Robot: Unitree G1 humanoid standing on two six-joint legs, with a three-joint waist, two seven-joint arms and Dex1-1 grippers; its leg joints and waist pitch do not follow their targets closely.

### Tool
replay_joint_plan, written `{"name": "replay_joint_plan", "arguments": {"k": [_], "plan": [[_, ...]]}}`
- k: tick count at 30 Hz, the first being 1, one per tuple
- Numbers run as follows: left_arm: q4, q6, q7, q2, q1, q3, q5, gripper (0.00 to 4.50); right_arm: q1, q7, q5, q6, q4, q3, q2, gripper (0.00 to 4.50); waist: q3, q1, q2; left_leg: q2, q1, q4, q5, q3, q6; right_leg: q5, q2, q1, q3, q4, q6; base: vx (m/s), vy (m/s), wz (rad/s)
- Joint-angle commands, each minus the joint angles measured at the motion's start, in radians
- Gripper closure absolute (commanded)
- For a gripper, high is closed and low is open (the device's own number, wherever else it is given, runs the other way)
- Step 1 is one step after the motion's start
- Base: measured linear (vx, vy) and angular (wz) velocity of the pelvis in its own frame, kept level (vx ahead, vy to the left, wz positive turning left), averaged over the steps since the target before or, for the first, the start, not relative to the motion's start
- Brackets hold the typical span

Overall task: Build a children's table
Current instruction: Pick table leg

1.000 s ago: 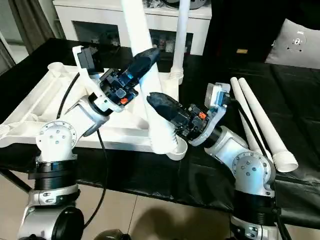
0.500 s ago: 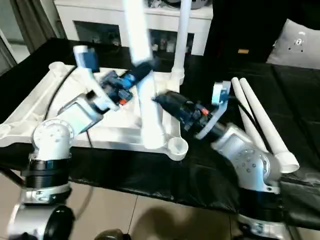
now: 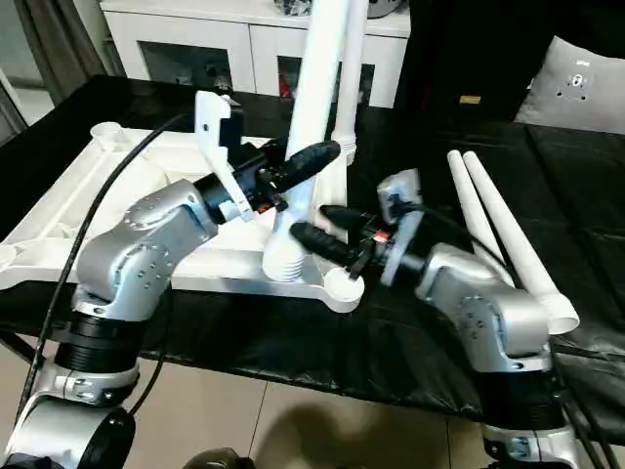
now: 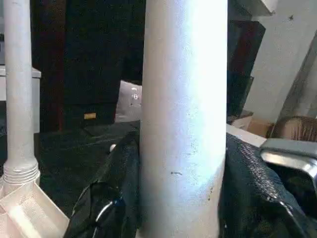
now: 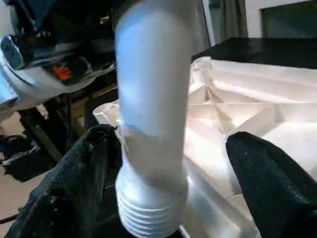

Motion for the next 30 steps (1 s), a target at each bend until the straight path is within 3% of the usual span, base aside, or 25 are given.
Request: {"name": "replay_joint_plan", "arguments": {"k": [1, 13, 14, 17, 23, 30], "plan": [[-0.029, -0.019, 0.003, -0.01, 0.008, -0.016, 0.018, 2.65, -0.017, -0.026, -0.025, -0.01, 0.016, 0.024, 0.011, 0.55, -0.076, -0.001, -0.019, 0.112, 0.008, -0.064, -0.053, -0.049, 0.063, -0.252, -0.13, 0.056, 0.081, -0.075, -0.108, 0.0, 0.0, 0.0], [-0.031, -0.048, 0.008, -0.026, 0.021, -0.064, 0.055, 2.65, -0.04, -0.078, -0.061, -0.031, 0.065, 0.059, 0.077, 0.55, -0.078, -0.002, -0.017, 0.114, 0.007, -0.064, -0.046, -0.049, 0.06, -0.208, -0.13, 0.057, 0.083, -0.068, -0.124, 0.0, 0.0, 0.0], [-0.03, -0.052, 0.007, -0.027, 0.022, -0.068, 0.059, 2.65, -0.041, -0.077, -0.06, -0.031, 0.066, 0.061, 0.08, 0.85, -0.077, -0.002, -0.017, 0.114, 0.008, -0.064, -0.047, -0.05, 0.059, -0.208, -0.13, 0.057, 0.083, -0.068, -0.125, 0.0, 0.0, 0.0], [-0.027, -0.057, 0.008, -0.029, 0.022, -0.072, 0.065, 2.65, -0.042, -0.073, -0.057, -0.029, 0.065, 0.061, 0.086, 0.97, -0.077, -0.002, -0.018, 0.113, 0.007, -0.064, -0.05, -0.049, 0.058, -0.214, -0.132, 0.058, 0.083, -0.069, -0.121, 0.0, 0.0, 0.0], [-0.022, -0.065, 0.007, -0.027, 0.021, -0.077, 0.073, 2.65, -0.041, -0.066, -0.048, -0.019, 0.064, 0.065, 0.088, 1.73, -0.078, -0.003, -0.019, 0.114, 0.007, -0.064, -0.047, -0.048, 0.058, -0.207, -0.132, 0.058, 0.084, -0.067, -0.122, 0.0, 0.0, 0.0], [-0.019, -0.071, 0.0, -0.026, 0.023, -0.084, 0.08, 2.65, -0.038, -0.069, -0.039, -0.013, 0.064, 0.055, 0.092, 2.3, -0.078, -0.003, -0.019, 0.113, 0.006, -0.063, -0.043, -0.049, 0.062, -0.206, -0.131, 0.058, 0.083, -0.067, -0.12, 0.0, 0.0, 0.0]]}}
